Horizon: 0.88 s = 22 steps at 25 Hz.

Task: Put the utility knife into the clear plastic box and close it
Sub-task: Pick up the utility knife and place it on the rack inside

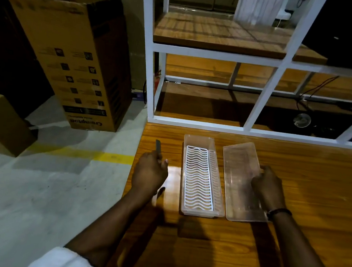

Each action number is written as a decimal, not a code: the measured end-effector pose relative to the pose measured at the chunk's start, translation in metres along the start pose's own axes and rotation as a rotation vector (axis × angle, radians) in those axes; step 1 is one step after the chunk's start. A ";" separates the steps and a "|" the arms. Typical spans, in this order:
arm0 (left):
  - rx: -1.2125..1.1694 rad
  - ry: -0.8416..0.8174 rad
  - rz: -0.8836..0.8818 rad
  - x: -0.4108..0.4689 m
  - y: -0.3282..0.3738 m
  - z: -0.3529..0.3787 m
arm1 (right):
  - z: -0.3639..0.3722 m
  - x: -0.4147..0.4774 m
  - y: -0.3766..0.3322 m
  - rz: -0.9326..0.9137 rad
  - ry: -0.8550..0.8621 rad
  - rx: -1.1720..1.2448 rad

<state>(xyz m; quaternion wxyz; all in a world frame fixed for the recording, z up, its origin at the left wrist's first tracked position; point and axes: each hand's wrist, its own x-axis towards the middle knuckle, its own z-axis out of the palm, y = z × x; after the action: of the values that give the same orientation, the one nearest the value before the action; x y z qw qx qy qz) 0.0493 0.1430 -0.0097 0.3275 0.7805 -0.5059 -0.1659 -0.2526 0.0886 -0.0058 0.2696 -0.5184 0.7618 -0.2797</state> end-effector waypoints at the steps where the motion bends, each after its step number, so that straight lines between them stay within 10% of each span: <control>1: 0.081 -0.021 -0.038 0.001 -0.004 0.000 | 0.004 0.002 0.004 0.005 0.004 -0.027; 6: 0.253 -0.095 -0.121 -0.003 -0.015 0.009 | 0.020 -0.001 0.005 -0.036 0.139 -0.362; 22: 0.117 -0.126 -0.260 0.019 -0.010 0.007 | 0.039 -0.020 -0.002 -0.261 0.147 -0.126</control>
<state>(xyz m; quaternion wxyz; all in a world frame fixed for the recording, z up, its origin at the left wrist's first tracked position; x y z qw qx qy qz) 0.0600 0.1259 -0.0205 0.2247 0.8453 -0.4290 -0.2256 -0.2174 0.1015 -0.0294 0.1415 -0.6071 0.7216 -0.3012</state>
